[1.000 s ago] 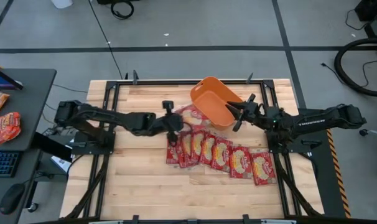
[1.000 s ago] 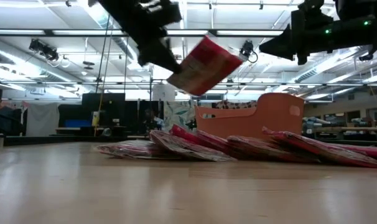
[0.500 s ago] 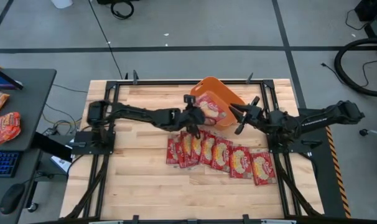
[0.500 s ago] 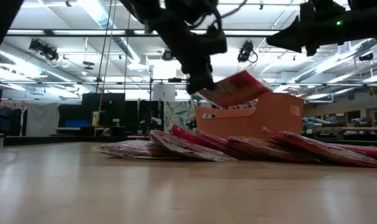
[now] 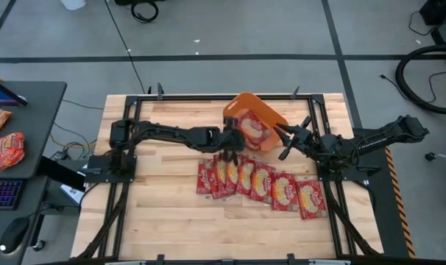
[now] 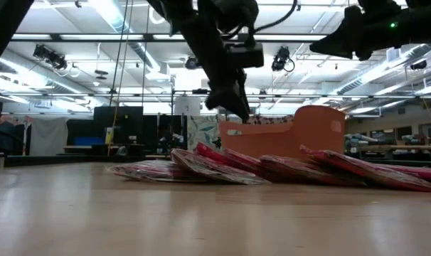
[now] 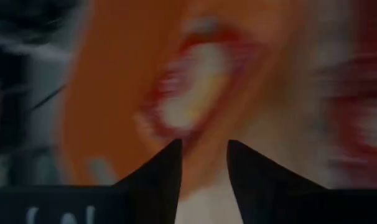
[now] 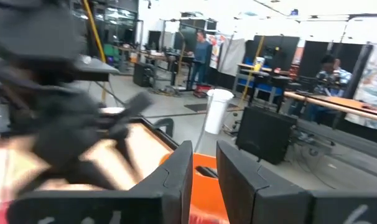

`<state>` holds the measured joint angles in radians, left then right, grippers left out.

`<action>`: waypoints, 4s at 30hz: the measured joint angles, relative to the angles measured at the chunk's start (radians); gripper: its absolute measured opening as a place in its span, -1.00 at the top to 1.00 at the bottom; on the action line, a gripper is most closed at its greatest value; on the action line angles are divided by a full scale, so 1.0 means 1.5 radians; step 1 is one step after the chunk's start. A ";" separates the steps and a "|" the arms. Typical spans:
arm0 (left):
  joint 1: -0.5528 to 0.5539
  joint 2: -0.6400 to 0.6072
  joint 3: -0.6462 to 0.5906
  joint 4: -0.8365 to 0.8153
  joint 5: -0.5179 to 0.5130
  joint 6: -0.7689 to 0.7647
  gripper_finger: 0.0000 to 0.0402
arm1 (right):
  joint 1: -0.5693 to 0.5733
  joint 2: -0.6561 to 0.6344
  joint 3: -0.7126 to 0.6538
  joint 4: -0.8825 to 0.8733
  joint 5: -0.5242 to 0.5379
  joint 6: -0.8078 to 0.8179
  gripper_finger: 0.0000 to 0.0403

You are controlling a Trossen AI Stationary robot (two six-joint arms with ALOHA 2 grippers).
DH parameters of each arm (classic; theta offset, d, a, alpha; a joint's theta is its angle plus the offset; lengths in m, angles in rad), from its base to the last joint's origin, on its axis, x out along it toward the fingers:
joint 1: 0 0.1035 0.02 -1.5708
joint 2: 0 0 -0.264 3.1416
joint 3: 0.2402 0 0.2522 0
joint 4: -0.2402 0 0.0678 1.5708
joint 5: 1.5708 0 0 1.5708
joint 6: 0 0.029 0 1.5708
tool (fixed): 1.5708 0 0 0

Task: Sort popcorn bags into baskets
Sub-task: Put the popcorn bag into the bin

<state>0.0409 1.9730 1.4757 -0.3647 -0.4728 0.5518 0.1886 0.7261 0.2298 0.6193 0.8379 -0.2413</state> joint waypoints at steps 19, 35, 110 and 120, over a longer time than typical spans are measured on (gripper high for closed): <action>-0.142 -0.049 -0.141 -0.148 0.033 0.064 0.34 | 0.000 0.000 0.000 -0.016 -0.018 0.018 0.62; -0.204 -0.158 -0.323 0.003 0.037 0.102 0.34 | -0.002 0.004 -0.001 -0.013 -0.030 0.028 0.62; 0.059 -0.017 -0.178 0.419 -0.066 0.057 0.77 | -0.017 0.006 0.000 -0.011 -0.049 0.037 0.62; -0.032 -0.090 -0.177 0.174 -0.056 0.073 0.35 | -0.017 0.006 0.000 -0.018 -0.049 0.037 0.62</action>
<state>-0.0069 1.8378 1.2099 -0.1041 -0.5572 0.6615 0.1631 0.7349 0.2295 0.5930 0.7643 -0.1864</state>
